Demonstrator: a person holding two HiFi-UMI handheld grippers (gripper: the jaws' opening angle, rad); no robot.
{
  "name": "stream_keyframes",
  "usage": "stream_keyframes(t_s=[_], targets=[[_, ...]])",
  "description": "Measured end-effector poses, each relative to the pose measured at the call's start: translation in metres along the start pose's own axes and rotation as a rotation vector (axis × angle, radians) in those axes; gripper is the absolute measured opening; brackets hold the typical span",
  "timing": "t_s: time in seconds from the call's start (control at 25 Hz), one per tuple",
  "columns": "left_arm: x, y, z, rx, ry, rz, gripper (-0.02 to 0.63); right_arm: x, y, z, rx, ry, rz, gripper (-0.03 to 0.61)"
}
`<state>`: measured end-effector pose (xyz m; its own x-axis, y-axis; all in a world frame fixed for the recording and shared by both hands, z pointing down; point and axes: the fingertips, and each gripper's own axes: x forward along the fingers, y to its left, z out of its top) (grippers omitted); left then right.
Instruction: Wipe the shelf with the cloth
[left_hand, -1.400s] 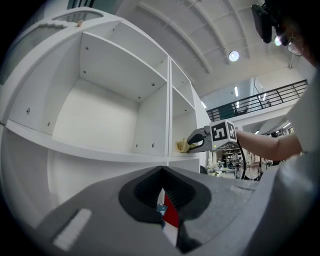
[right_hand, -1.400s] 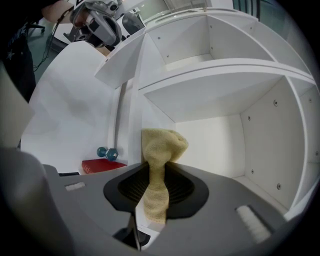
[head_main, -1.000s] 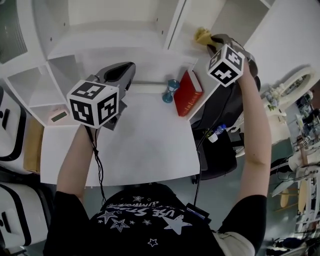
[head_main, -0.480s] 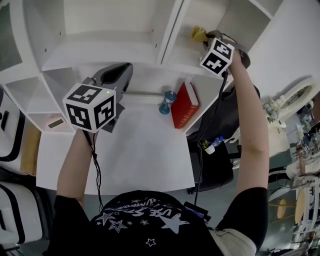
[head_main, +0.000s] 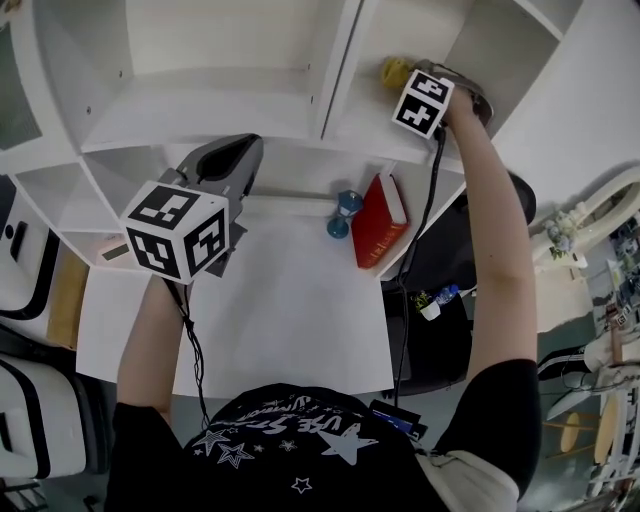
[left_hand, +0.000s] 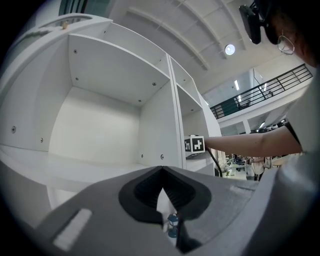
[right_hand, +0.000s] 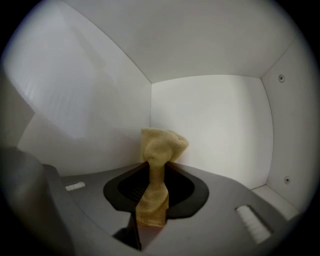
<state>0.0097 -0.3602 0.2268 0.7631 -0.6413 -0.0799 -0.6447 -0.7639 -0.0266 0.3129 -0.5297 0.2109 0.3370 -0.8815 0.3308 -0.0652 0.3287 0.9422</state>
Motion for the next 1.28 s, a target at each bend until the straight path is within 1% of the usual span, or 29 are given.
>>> stream_keyframes(t_s=[0.16, 0.36, 0.56, 0.72, 0.96, 1.12, 1.28], targets=[[0.004, 0.0, 0.0, -0.006, -0.004, 0.006, 0.0, 0.008, 0.0, -0.001, 0.02, 0.003, 0.019, 0.121], [0.01, -0.002, -0.001, 0.001, -0.003, 0.01, 0.0, 0.02, 0.001, -0.003, 0.044, 0.034, 0.041, 0.121], [0.01, -0.003, -0.003, -0.002, 0.009, 0.028, 0.0, 0.026, 0.002, -0.006, 0.051, 0.058, 0.057, 0.121], [0.008, -0.005, -0.007, -0.006, 0.02, 0.042, 0.0, 0.023, 0.004, -0.007, 0.053, 0.055, 0.059, 0.121], [0.002, -0.016, -0.007, -0.002, 0.027, 0.028, 0.0, -0.005, 0.012, -0.007, 0.058, 0.043, 0.078, 0.121], [-0.002, -0.026, -0.008, 0.0, 0.03, -0.002, 0.0, -0.032, 0.019, -0.01, 0.049, 0.038, 0.089, 0.121], [-0.006, -0.034, -0.012, -0.014, 0.032, -0.047, 0.0, -0.056, 0.029, -0.017, 0.071, 0.048, 0.09, 0.121]])
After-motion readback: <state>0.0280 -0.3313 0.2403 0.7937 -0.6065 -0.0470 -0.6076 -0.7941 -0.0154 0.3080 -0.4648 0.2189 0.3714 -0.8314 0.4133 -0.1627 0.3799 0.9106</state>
